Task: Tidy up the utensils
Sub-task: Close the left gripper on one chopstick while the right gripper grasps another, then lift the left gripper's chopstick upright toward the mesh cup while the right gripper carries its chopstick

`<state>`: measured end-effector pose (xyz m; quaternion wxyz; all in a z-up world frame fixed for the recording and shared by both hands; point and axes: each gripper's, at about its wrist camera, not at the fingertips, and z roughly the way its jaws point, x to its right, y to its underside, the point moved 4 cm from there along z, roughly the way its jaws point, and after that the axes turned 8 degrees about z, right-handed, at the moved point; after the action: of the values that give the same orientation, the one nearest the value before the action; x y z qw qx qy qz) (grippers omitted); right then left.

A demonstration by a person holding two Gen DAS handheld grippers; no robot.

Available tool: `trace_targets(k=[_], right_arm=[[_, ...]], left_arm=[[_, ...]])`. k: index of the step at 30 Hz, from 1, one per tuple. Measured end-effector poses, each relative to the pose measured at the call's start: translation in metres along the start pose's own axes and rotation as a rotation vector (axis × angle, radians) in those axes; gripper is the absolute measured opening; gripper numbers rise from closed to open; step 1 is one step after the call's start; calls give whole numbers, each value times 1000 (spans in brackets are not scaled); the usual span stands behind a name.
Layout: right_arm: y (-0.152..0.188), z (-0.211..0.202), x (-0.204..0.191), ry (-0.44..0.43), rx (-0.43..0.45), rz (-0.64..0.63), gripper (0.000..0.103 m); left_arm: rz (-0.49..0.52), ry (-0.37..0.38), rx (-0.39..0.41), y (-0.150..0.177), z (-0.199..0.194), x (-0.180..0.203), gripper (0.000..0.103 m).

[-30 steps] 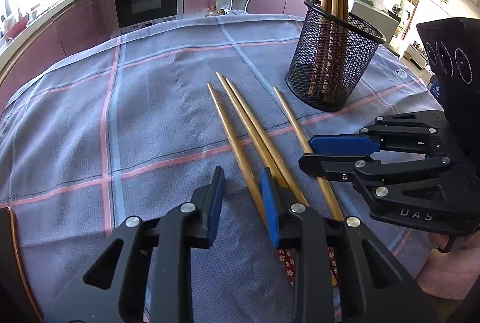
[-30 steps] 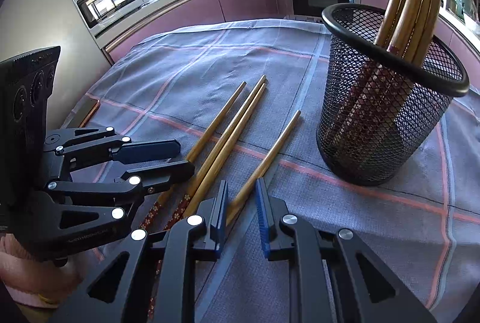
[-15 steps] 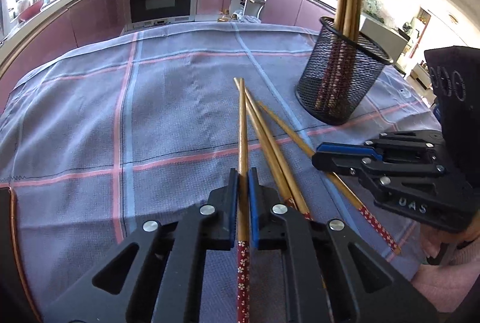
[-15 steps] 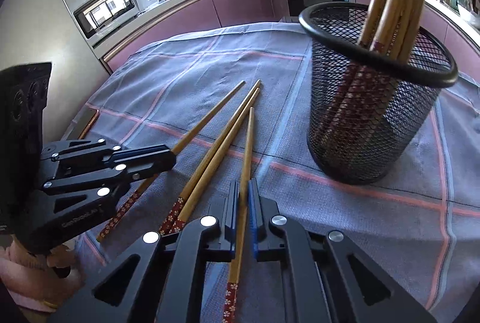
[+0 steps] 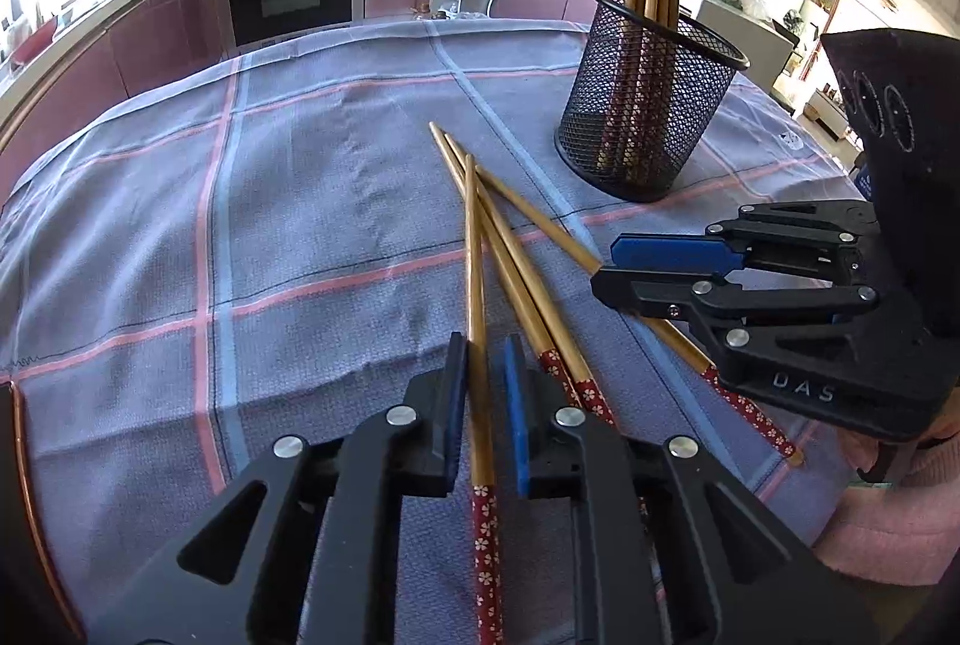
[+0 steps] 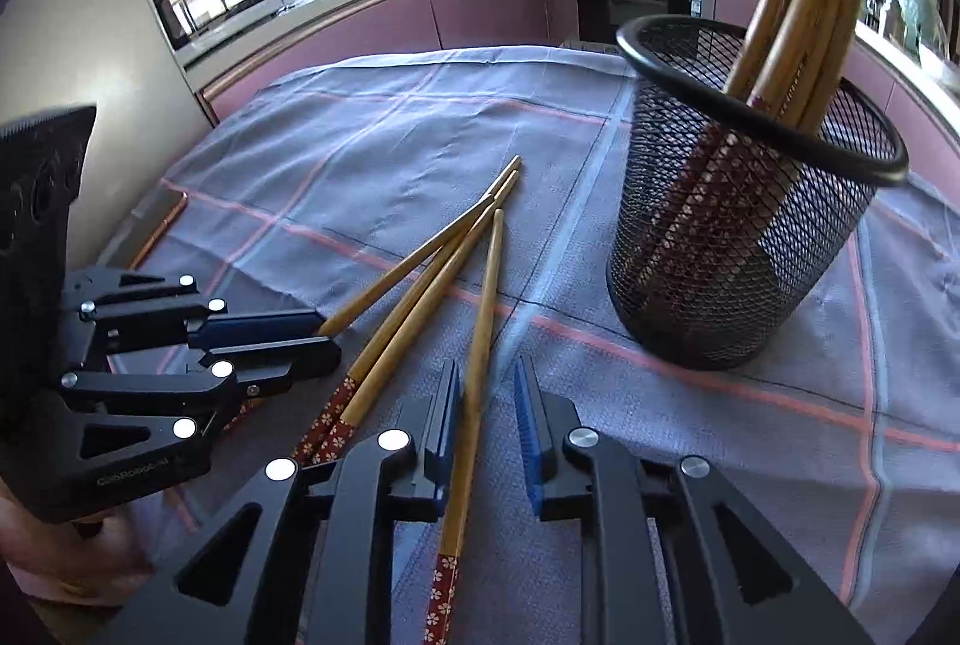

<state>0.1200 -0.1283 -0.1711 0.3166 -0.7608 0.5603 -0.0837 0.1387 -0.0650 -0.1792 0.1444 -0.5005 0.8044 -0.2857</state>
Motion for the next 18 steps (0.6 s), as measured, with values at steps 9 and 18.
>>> trace_targets(k=[9,18], right_arm=[[-1,-11,6,-97,26,53,6],[-1,3,-3,-85,-23,9,8]], left_arm=[[-32,2,0,-3,3,-6,9],[25,-3,-12,-10,7,-3,15]])
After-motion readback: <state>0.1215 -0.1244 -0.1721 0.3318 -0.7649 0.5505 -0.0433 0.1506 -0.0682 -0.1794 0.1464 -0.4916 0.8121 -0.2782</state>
